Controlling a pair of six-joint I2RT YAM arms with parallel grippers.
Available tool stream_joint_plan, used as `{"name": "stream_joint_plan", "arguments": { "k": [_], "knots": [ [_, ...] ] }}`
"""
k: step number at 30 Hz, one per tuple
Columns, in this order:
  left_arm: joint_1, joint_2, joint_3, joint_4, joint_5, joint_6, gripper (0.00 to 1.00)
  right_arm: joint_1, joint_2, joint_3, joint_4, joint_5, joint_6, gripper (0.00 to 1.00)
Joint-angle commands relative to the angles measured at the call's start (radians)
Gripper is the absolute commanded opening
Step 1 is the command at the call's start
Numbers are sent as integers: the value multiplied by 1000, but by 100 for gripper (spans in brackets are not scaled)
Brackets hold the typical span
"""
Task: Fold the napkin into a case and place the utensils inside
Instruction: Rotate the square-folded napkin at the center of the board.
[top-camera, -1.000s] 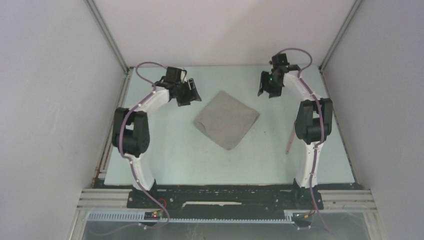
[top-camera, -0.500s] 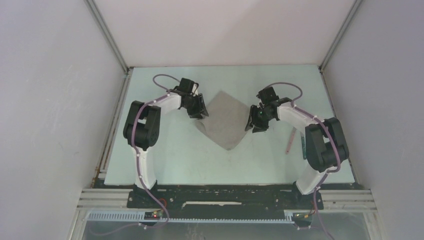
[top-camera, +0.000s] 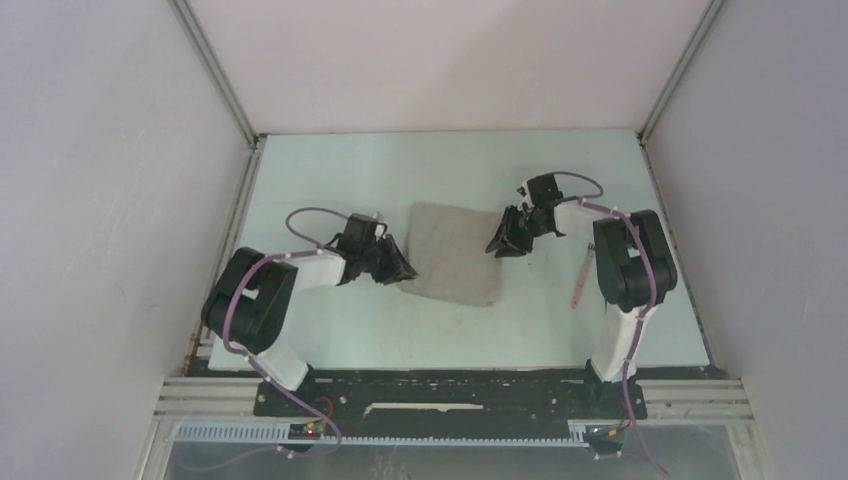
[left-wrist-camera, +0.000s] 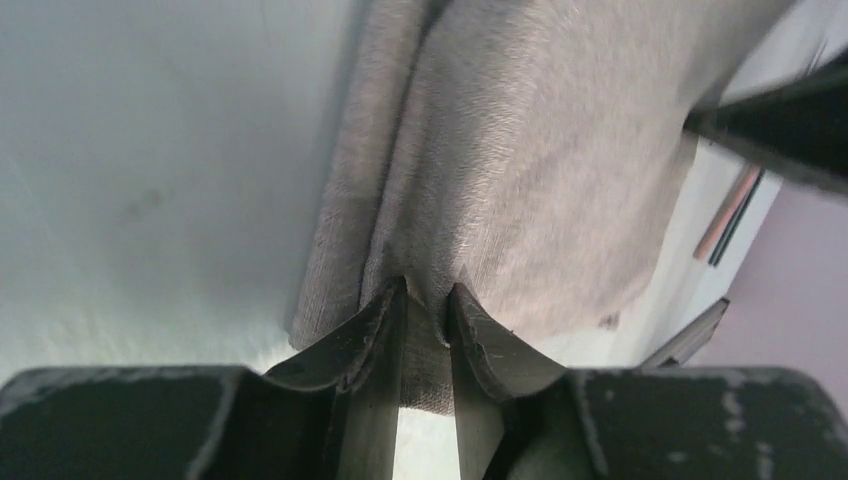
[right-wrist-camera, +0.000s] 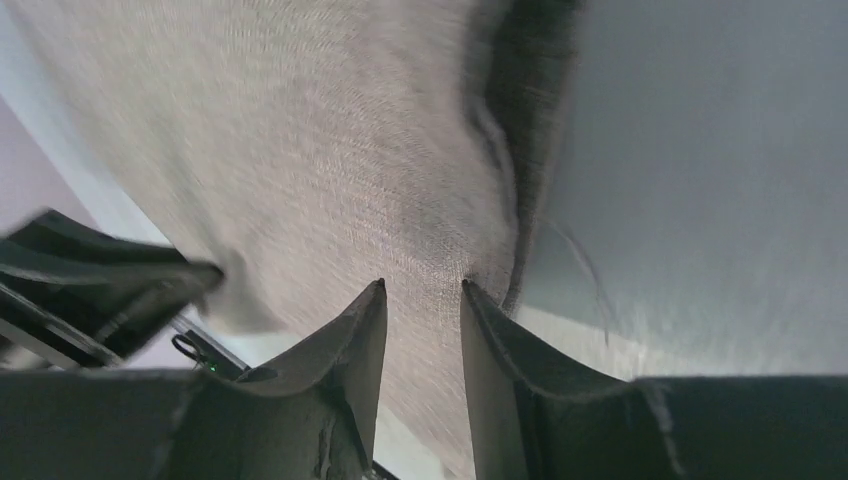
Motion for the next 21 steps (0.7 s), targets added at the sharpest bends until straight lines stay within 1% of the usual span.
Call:
{"name": "stream_joint_plan", "arguments": {
  "k": [1, 3, 5, 7, 8, 10, 11, 12, 14, 16, 18, 21],
  "knots": [
    [-50, -88, -116, 85, -4, -131, 31, 4, 128, 193, -34, -59, -99, 42],
    [-51, -128, -145, 93, 2, -138, 34, 20, 160, 282, -133, -18, -131, 43],
    [-25, -208, -158, 20, -36, -100, 38, 26, 129, 307, -207, 79, -137, 48],
    [19, -303, -130, -124, -100, -16, 44, 29, 64, 288, -270, 180, -129, 56],
    [39, -342, -104, -204, -156, 36, 49, 34, 27, 272, -303, 220, -122, 59],
    [68, -401, -45, -344, -227, 134, 57, 48, -50, 218, -331, 267, -109, 62],
    [75, -421, -22, -393, -242, 167, 61, 57, -103, 184, -337, 286, -95, 63],
    [76, -427, -4, -421, -231, 190, 63, 65, -140, 149, -337, 290, -81, 64],
    [68, -423, -9, -424, -168, 186, 64, 70, -217, 68, -316, 249, -30, 63],
    [48, -409, -45, -373, -88, 141, 65, 59, -306, -48, -237, 159, 48, 62],
    [24, -390, -78, -302, -22, 85, 66, 48, -383, -145, -172, 92, 112, 55],
    [2, -356, -117, -217, -3, 52, 66, 43, -445, -246, -100, 63, 159, 44]
  ]
}}
